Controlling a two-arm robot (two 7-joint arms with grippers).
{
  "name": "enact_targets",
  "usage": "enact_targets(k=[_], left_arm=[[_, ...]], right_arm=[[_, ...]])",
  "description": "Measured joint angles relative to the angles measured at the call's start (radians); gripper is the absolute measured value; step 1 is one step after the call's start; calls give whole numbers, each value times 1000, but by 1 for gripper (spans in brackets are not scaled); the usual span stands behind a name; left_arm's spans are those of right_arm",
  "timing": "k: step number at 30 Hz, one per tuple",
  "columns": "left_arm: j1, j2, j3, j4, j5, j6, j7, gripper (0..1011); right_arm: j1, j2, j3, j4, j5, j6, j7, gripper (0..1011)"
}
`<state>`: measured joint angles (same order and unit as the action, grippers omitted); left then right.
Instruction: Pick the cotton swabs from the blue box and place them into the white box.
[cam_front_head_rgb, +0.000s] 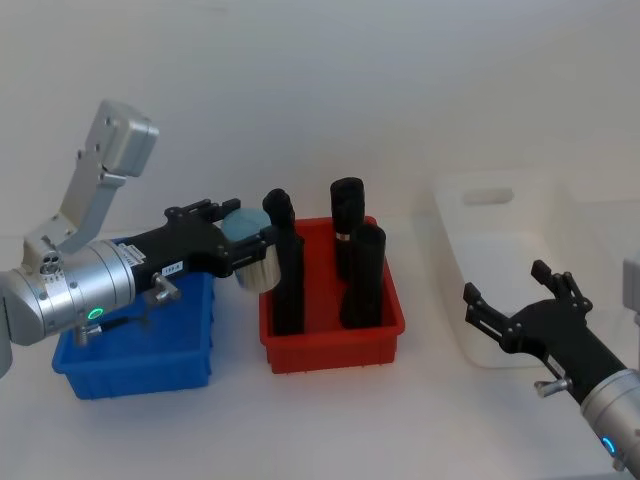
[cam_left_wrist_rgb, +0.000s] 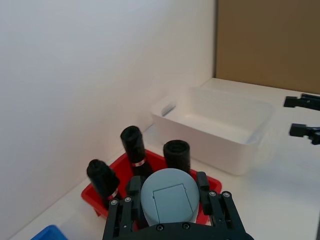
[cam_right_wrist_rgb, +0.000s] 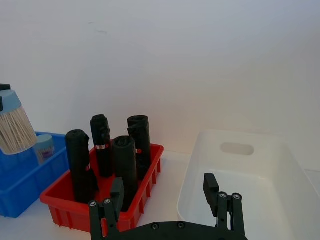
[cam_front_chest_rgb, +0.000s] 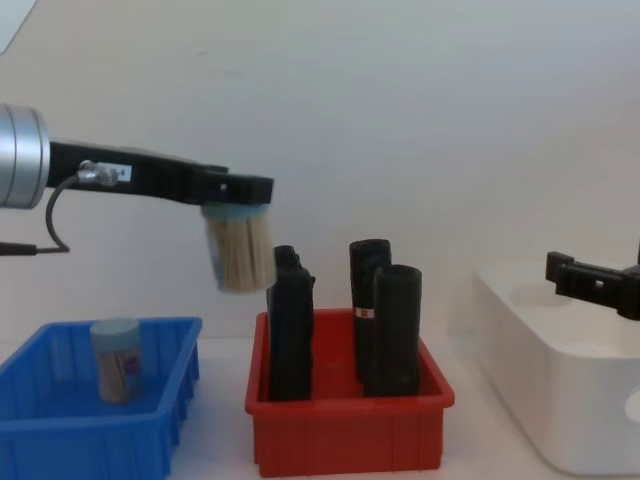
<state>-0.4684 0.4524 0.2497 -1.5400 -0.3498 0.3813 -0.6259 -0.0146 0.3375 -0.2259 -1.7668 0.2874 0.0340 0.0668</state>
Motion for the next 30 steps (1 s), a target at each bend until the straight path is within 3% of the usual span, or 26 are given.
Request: enact_targets(k=[7, 17, 30], left_arm=[[-17, -5, 12, -15, -9, 9, -76, 669], [-28, -8, 20, -24, -15, 15, -125, 669], [-34, -10, 24, -29, -18, 18, -151, 669]], right_arm=[[0, 0, 0, 0, 0, 0, 0, 1002], [0, 0, -1, 0, -2, 0, 2, 1002], [13, -10, -23, -25, -65, 32, 77, 1002]])
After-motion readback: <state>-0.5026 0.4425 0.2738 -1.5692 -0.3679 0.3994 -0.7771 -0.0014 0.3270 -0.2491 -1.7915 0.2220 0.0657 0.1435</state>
